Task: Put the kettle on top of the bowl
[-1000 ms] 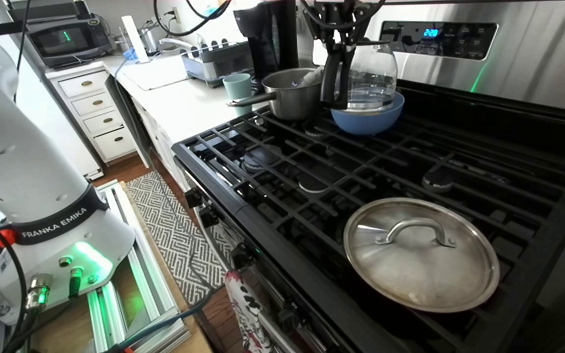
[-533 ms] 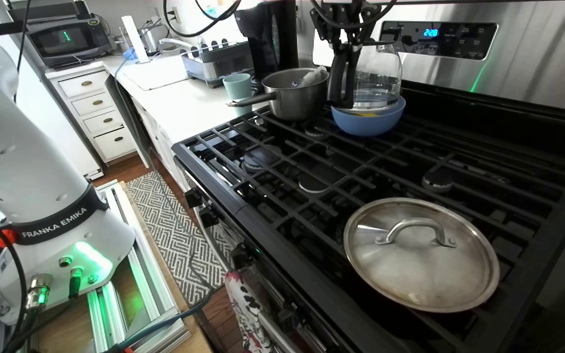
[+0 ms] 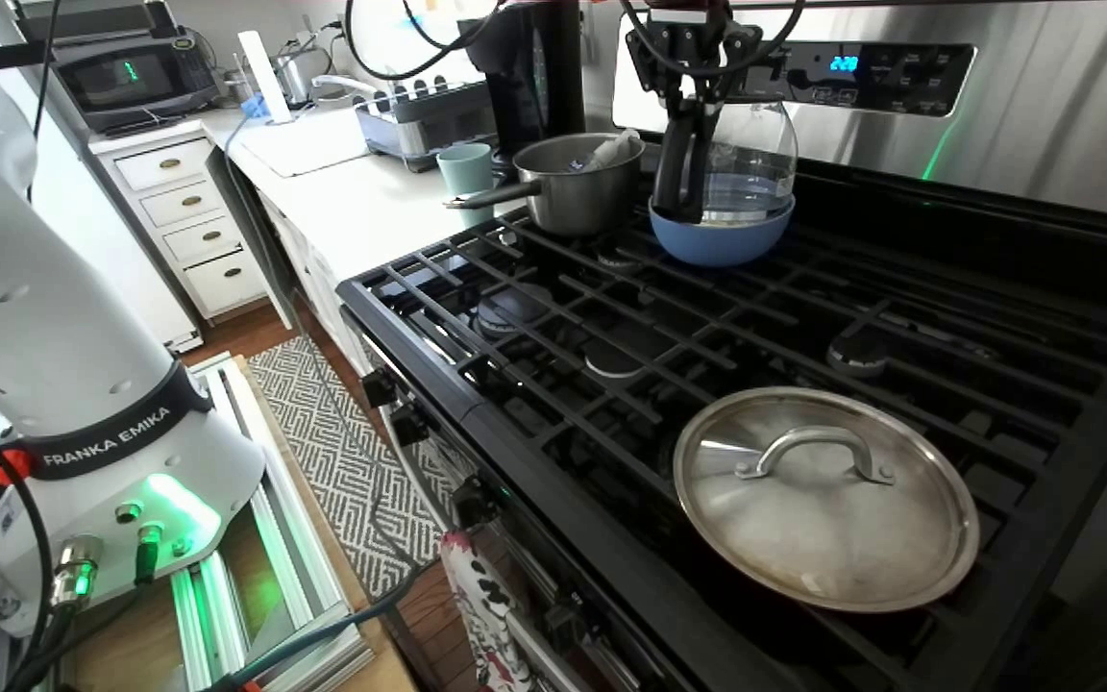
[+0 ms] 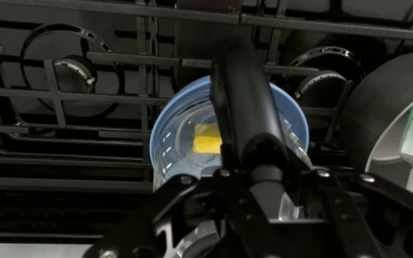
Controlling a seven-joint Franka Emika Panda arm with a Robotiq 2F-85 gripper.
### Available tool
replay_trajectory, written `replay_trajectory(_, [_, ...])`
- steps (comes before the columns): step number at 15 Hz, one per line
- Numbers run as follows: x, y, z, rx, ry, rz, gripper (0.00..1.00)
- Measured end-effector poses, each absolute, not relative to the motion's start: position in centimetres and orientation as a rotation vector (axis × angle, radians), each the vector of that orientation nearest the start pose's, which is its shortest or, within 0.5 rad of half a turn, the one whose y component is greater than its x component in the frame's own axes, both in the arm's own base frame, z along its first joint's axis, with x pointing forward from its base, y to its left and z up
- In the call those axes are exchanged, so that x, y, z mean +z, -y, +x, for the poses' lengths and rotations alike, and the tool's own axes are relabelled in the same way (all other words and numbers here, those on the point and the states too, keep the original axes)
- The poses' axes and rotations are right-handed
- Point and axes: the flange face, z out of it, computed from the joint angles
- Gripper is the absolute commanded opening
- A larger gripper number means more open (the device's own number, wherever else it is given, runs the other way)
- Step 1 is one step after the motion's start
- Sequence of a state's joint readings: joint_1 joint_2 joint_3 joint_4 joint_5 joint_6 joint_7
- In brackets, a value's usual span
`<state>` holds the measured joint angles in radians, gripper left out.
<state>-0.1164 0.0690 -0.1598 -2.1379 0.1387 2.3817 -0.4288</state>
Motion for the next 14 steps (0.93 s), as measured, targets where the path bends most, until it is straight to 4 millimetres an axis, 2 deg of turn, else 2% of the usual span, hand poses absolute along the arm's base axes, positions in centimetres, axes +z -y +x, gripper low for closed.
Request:
replay_trajectory(3, [39.7,15.6,55.2,-0.324,0.075,-3.088,0.87])
replay_trajectory(5, [40.1,15.7,55.4,-0.33,0.068,-3.085,0.98])
replay_trajectory(10, [41.3,16.2,55.1,-0.33,0.041,-3.077,1.0])
replay_trajectory(12, [42.3,16.7,53.4,-0.302,0.022,-3.061,1.0])
replay_trajectory(14, [43.6,17.9,50.6,-0.329,0.003,-3.036,1.0])
